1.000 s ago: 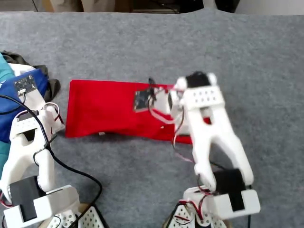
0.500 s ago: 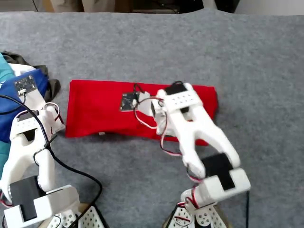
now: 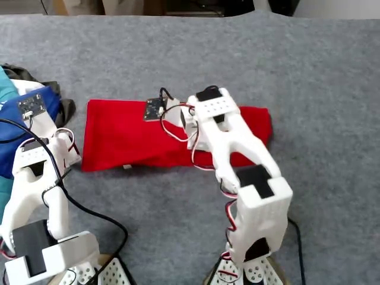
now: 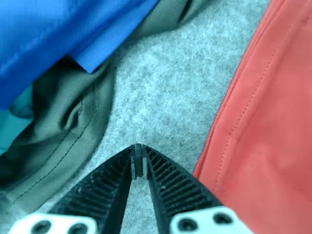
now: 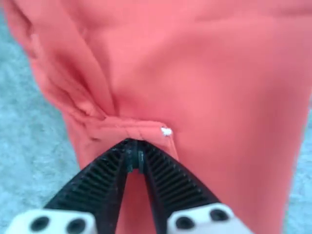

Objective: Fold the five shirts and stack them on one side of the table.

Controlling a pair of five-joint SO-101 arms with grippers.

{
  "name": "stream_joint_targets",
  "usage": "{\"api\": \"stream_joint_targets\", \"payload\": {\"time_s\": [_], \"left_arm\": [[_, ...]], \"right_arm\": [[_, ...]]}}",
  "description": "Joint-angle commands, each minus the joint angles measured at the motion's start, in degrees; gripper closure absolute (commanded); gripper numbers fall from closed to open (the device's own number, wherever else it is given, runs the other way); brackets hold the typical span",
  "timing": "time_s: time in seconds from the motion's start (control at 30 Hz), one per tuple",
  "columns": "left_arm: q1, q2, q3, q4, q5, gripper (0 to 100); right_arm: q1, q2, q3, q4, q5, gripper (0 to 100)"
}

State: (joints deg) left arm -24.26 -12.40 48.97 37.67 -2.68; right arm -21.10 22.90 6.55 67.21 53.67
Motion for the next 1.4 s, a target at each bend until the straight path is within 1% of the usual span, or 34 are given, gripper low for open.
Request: {"api": "stream_joint_targets", "payload": {"time_s": [0.0,0.1,0.2,0.47,0.57,0.73,0.87,1.0,1.1,1.23,1.37], "left_arm": [[0.1,0.0,-2.2,0.4,-0.2,98],[0.1,0.0,-2.2,0.4,-0.2,98],[0.1,0.0,-2.2,0.4,-0.2,98],[0.2,0.0,-2.2,0.4,-0.2,98],[0.2,0.0,-2.2,0.4,-0.3,98],[0.1,0.0,-2.2,0.5,-0.3,98],[0.1,-0.2,-1.8,0.5,-0.4,98],[0.1,-0.2,-1.7,0.4,-0.4,98],[0.1,-0.2,-1.7,0.4,-0.4,98],[0.1,-0.2,-1.7,0.4,-0.4,98],[0.1,-0.2,-1.7,0.4,-0.4,98]], "right_arm": [[-0.9,3.1,-3.0,-0.8,-0.6,99.5],[-0.5,3.1,-3.6,0.0,-0.7,99.5],[0.5,-1.4,-3.1,2.2,-0.8,99.5],[2.9,-25.4,2.5,11.1,-0.8,99.5],[4.5,-32.5,7.7,12.0,-0.7,99.5],[9.9,-38.5,18.9,11.5,-0.4,99.5],[14.2,-41.8,27.2,8.4,1.7,99.5],[17.2,-42.5,32.5,3.3,3.6,99.5],[18.7,-38.9,34.1,-1.1,3.9,99.5],[19.8,-29.9,31.7,-6.8,3.8,99.5],[19.7,-21.7,25.6,-8.5,3.7,99.5]]}}
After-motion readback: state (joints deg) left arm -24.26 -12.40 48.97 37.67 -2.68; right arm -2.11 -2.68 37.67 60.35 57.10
